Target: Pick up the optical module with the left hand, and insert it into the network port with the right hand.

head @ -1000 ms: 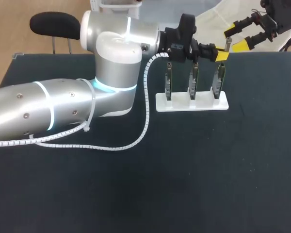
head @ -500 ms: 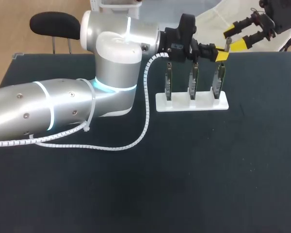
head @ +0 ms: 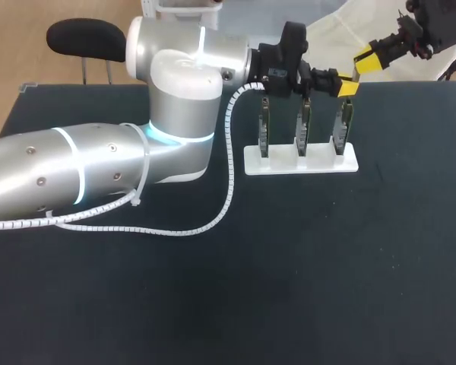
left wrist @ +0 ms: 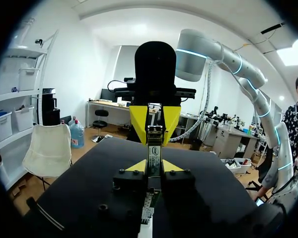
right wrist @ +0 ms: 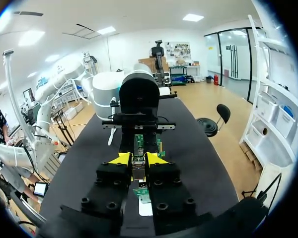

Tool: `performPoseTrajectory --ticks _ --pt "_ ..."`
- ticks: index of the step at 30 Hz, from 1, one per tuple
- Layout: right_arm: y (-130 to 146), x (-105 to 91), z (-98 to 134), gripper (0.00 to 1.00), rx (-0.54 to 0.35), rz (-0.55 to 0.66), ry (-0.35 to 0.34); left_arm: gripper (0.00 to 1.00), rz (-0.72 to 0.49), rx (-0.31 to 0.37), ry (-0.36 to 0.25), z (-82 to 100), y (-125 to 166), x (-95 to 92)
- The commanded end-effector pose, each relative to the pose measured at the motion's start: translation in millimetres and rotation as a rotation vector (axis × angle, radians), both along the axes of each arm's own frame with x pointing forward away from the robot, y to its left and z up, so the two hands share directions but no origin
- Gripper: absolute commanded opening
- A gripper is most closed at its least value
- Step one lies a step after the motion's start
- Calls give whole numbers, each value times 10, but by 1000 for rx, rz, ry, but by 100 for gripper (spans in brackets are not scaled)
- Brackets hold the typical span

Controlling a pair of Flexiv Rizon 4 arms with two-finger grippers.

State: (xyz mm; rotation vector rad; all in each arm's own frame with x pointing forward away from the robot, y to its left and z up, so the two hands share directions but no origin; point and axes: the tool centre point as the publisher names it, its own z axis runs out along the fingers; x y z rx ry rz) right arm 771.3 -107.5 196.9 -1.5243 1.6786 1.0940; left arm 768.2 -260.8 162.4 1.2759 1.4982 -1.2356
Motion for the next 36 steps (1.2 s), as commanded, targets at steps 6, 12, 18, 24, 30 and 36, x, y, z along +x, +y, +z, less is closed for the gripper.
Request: performPoseTrajectory --ticks 6,12,18,24,30,36 --pt "13 -61 11 0 -7 -14 -9 100 -2 3 2 5 -2 22" --pt "17 -71 22 0 -2 -19 -15 100 -2 3 2 5 -2 22" --pt "-19 -79 24 0 0 -27 -17 100 -2 3 2 5 -2 22" --pt "-44 -78 18 0 0 -30 -19 100 -2 18 -48 100 69 67" --pt "-49 -74 15 0 -4 -26 -21 100 -36 132 -80 182 167 74" --pt "-39 -52 20 0 -4 -22 -27 100 -64 265 -79 178 254 20"
